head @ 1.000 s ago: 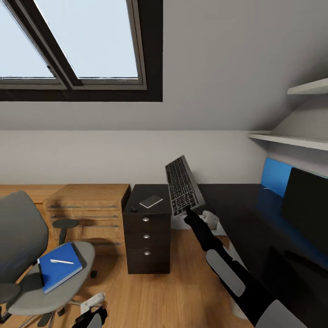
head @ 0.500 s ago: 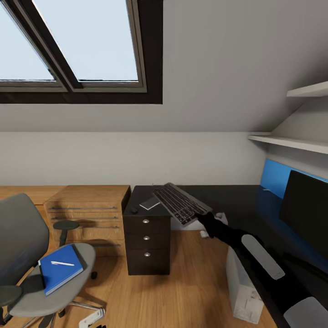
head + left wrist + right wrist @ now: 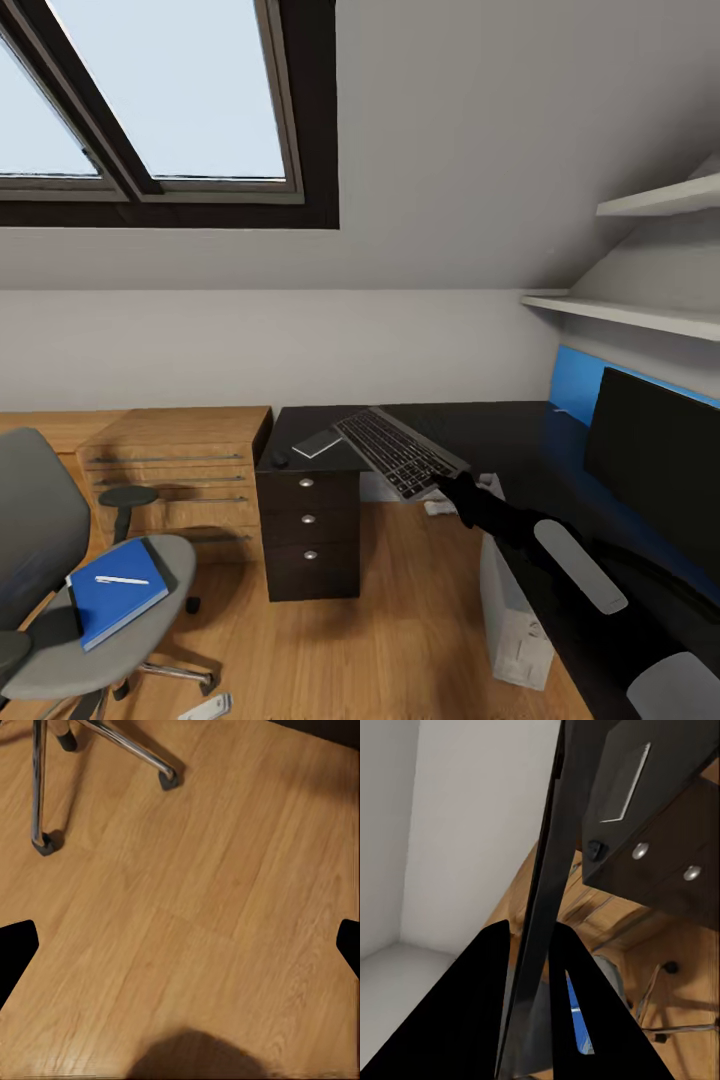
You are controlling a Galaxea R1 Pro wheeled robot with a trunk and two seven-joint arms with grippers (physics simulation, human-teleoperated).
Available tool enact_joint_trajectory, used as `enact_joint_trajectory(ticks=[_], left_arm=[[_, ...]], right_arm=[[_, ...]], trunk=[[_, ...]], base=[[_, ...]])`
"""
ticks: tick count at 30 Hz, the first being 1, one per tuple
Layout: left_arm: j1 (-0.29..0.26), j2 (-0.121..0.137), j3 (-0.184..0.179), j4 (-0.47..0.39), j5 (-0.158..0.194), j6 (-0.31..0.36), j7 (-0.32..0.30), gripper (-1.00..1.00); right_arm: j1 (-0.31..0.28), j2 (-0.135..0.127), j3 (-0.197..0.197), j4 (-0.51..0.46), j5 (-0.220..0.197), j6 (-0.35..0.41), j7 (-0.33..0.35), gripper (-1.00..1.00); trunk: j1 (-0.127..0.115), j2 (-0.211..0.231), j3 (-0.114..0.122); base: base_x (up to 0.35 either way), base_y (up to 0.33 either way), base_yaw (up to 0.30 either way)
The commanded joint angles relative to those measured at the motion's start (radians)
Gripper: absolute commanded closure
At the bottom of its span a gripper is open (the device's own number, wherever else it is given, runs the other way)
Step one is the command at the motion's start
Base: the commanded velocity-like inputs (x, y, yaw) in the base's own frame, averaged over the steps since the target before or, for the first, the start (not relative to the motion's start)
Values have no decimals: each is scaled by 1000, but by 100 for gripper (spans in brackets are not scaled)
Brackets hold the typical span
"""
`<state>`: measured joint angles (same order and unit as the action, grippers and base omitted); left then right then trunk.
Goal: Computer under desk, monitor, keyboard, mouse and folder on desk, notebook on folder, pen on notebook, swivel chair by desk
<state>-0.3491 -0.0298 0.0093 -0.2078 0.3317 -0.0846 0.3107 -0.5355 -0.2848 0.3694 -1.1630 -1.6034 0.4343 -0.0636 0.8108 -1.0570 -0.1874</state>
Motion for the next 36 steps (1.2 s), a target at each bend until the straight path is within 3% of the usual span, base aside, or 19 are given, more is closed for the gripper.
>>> enact_joint_trajectory(ticks=[1, 5, 8, 13, 36], left_arm=[[-1, -2, -11, 6, 5, -5, 2, -100], [-1, -1, -23, 11, 3, -15, 2, -100], [-1, -2, -26, 17, 4, -86, 2, -100], [-1, -2, -31, 38, 4, -129, 2, -100], [-1, 4, -33, 44, 8, -140, 5, -100]], right_arm=[[-1, -1, 2, 0, -13, 0, -4, 100], [-1, 1, 2, 9, -14, 0, -3, 100], [0, 1, 2, 33, -15, 0, 1, 100], [0, 1, 2, 40, -15, 0, 20, 100], [0, 8, 10, 108, -12, 0, 38, 100]], trunk=[[0, -1, -1], [0, -1, -1], [0, -1, -1], [0, -1, -1], [0, -1, -1]], base=[[-278, -173, -259], [-282, -189, -263], [-295, -164, -266], [-322, -55, -187], [-329, -42, -4]])
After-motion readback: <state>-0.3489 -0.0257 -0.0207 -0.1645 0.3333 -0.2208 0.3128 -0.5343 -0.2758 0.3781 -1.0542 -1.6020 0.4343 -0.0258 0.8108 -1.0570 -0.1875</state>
